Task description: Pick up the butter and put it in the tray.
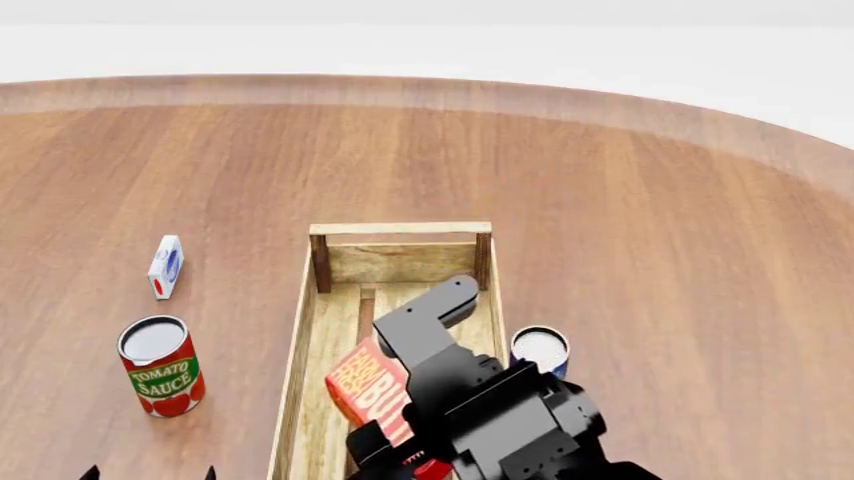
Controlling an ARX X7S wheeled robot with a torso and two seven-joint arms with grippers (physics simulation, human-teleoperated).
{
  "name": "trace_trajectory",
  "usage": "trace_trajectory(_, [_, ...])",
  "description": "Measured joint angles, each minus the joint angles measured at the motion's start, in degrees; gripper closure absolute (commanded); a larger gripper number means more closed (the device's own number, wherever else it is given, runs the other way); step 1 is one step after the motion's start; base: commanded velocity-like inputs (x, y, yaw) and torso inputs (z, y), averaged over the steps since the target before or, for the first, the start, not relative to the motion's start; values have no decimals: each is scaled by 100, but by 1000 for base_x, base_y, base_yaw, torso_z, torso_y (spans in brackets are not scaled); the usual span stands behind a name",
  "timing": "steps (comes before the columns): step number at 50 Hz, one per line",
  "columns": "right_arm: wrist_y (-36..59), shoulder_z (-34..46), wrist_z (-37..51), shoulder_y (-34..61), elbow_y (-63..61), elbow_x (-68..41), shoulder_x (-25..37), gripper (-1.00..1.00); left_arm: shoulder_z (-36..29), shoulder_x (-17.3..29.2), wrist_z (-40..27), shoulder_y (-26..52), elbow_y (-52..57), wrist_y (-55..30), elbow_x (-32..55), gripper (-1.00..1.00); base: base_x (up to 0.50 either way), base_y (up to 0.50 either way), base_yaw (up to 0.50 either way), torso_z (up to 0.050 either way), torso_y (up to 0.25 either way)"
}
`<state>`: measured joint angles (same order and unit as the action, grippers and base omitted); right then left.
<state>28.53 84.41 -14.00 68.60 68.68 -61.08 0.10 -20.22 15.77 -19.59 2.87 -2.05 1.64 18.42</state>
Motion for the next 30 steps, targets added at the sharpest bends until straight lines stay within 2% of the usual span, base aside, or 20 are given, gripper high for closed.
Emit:
trace_trajectory(5, [13,0,-17,4,-7,43,-8,100,-8,9,-8,5,9,-8,8,-100,0,0,0,0,0])
trace_trajectory(6, [12,2,-22,4,-9,52,-10,-100,-10,11,-10,6,12,-10,10,-100,0,0,0,0,0])
trace_trajectory(30, [-27,136,-137,29,-25,120,15,-100,-57,38,-31,19,17,-11,42,-100,0,0,0,0,0])
